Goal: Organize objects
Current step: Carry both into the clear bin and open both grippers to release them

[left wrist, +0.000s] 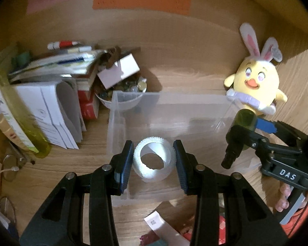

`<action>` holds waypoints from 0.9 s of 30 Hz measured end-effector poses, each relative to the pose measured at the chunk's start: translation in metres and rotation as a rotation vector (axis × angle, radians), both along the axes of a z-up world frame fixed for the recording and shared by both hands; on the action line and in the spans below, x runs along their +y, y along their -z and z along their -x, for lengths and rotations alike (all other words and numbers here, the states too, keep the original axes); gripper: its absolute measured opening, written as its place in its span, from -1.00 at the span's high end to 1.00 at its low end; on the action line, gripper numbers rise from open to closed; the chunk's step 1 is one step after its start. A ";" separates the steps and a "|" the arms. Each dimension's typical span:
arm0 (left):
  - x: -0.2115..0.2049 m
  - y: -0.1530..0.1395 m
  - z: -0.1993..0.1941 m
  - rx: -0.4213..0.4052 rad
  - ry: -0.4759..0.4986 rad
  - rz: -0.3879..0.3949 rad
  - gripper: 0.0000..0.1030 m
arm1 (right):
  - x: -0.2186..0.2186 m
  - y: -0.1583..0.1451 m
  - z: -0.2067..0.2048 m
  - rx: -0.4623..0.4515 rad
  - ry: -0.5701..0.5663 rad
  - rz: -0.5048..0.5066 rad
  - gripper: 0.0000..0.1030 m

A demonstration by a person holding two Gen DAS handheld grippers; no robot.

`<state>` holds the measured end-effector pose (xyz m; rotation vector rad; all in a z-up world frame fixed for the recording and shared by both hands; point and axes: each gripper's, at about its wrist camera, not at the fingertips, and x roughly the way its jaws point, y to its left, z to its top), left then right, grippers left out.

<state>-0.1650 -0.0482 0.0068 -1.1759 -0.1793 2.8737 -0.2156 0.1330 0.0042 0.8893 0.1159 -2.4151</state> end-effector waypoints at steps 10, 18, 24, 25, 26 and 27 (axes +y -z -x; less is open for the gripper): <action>0.011 0.018 0.014 -0.038 0.036 0.045 0.24 | -0.016 0.015 0.001 -0.015 -0.040 -0.074 -0.15; 0.016 0.021 0.017 -0.037 0.054 0.065 0.24 | -0.025 0.022 0.002 -0.031 -0.050 -0.107 -0.15; 0.015 0.021 0.017 -0.040 0.057 0.062 0.22 | -0.028 0.024 0.000 -0.032 -0.055 -0.120 -0.15; 0.015 0.021 0.017 -0.042 0.058 0.058 0.21 | -0.028 0.025 -0.001 -0.032 -0.055 -0.119 -0.15; 0.016 0.020 0.017 -0.043 0.060 0.055 0.17 | -0.028 0.025 -0.001 -0.032 -0.054 -0.119 -0.15; 0.016 0.020 0.016 -0.044 0.062 0.051 0.06 | -0.028 0.025 -0.001 -0.032 -0.052 -0.119 -0.15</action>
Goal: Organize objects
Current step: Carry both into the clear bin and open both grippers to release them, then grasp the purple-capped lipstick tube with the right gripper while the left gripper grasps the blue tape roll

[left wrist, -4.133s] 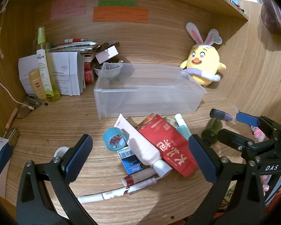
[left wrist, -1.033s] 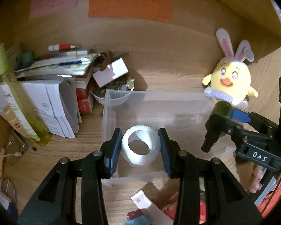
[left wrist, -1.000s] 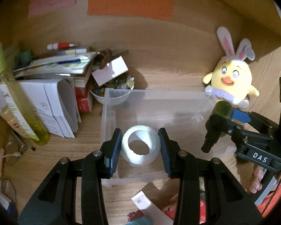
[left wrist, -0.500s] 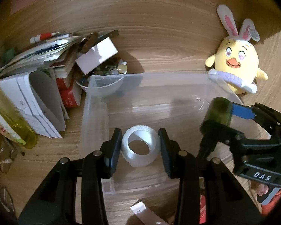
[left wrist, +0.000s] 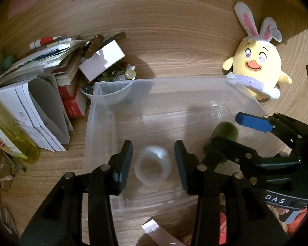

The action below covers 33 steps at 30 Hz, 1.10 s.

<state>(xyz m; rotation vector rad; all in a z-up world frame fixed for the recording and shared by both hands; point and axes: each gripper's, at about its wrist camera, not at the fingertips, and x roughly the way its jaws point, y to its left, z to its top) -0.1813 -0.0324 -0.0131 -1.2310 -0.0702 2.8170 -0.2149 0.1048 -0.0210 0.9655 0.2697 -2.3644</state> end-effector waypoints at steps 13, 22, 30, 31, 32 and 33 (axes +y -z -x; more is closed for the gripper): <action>-0.009 -0.023 -0.020 0.039 -0.030 -0.024 -0.27 | 0.006 -0.009 -0.004 0.024 0.015 0.004 -0.41; -0.014 -0.048 -0.053 0.117 -0.041 0.000 -0.57 | 0.023 -0.036 -0.026 0.091 0.019 0.032 -0.60; -0.017 -0.043 -0.078 0.102 -0.033 -0.012 -0.57 | 0.062 -0.054 -0.055 0.140 0.041 0.039 -0.64; -0.018 -0.041 -0.080 0.096 -0.033 -0.012 -0.57 | 0.067 -0.054 -0.058 0.139 0.049 0.040 -0.64; -0.019 -0.037 -0.083 0.087 -0.033 -0.012 -0.57 | 0.072 -0.054 -0.060 0.139 0.056 0.040 -0.65; -0.019 -0.034 -0.086 0.080 -0.033 -0.012 -0.57 | 0.076 -0.053 -0.061 0.140 0.064 0.038 -0.65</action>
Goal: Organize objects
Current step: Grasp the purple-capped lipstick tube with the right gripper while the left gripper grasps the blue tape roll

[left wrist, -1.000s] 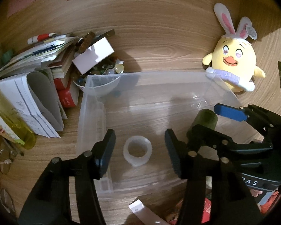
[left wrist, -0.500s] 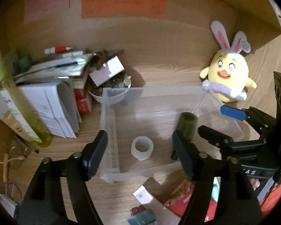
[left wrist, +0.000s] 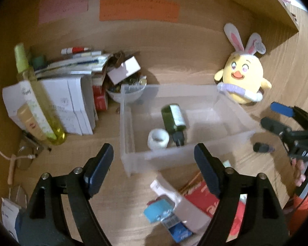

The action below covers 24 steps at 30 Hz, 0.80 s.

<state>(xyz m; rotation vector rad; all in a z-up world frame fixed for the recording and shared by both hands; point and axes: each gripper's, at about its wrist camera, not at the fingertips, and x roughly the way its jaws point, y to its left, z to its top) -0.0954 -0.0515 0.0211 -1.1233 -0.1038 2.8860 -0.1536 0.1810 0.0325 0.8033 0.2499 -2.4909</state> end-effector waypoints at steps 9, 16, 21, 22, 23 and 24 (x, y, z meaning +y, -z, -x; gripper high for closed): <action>-0.007 0.034 -0.017 -0.089 -0.013 -0.031 -0.57 | 0.046 0.032 -0.003 -0.078 0.100 -0.059 -0.65; -0.005 0.056 -0.025 -0.148 -0.010 -0.057 -0.57 | 0.074 0.062 -0.003 -0.167 0.158 -0.097 -0.65; -0.005 0.069 -0.026 -0.183 -0.019 -0.080 -0.54 | 0.087 0.077 0.002 -0.220 0.184 -0.099 -0.65; -0.005 0.070 -0.026 -0.185 -0.022 -0.085 -0.48 | 0.088 0.079 0.002 -0.225 0.185 -0.097 -0.65; -0.006 0.071 -0.027 -0.184 -0.027 -0.096 -0.44 | 0.089 0.081 0.003 -0.227 0.186 -0.095 -0.65; -0.007 0.073 -0.027 -0.187 -0.028 -0.105 -0.35 | 0.089 0.081 0.003 -0.226 0.184 -0.095 -0.65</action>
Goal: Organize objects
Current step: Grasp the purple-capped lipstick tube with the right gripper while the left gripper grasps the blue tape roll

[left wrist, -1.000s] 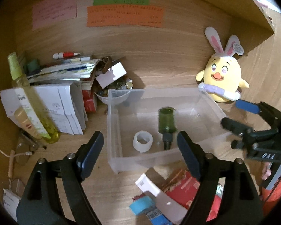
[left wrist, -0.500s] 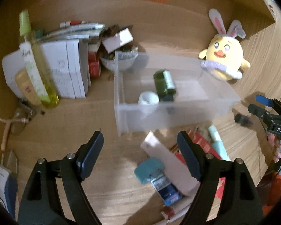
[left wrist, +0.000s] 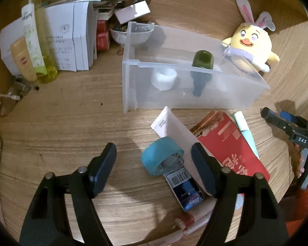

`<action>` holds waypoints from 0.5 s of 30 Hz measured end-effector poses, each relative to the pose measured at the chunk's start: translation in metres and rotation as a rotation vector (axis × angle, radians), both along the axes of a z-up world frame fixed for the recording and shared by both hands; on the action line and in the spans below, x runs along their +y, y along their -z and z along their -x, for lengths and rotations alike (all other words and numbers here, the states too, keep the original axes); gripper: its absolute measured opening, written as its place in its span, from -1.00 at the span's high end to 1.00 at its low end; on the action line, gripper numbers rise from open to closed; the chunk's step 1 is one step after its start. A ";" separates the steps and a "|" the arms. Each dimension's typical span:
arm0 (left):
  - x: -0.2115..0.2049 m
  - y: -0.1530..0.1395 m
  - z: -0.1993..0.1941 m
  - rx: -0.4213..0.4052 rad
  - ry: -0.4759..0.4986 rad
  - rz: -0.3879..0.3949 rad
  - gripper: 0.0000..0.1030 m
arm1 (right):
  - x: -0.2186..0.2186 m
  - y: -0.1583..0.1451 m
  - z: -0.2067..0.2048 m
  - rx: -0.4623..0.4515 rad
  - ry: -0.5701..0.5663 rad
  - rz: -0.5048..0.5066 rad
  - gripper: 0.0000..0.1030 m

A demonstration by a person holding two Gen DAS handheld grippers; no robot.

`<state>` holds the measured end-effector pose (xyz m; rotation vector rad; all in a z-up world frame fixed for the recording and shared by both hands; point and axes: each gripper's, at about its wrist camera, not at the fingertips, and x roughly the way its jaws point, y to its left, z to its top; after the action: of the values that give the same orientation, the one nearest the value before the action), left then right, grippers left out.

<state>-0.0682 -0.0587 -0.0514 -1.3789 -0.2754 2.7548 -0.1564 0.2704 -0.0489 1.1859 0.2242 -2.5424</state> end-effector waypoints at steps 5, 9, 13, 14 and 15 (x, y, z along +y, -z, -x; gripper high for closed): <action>-0.004 0.002 0.000 -0.006 -0.005 -0.045 0.01 | -0.002 0.005 0.004 -0.009 -0.016 -0.003 -0.56; -0.006 0.001 0.000 -0.004 -0.007 -0.058 0.21 | -0.004 0.009 0.007 -0.029 -0.038 0.000 -0.07; -0.007 -0.001 -0.003 0.008 -0.014 -0.065 0.21 | -0.006 0.010 0.005 -0.037 -0.052 0.009 0.35; -0.008 -0.002 -0.003 0.013 -0.017 -0.067 0.21 | -0.006 0.010 0.004 -0.040 -0.057 0.017 0.45; -0.008 -0.004 -0.004 0.020 -0.021 -0.068 0.21 | -0.005 0.009 0.003 -0.042 -0.061 0.028 0.52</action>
<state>-0.0640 -0.0668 -0.0472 -1.3400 -0.3805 2.7467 -0.1590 0.2652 -0.0582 1.2022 0.2105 -2.4571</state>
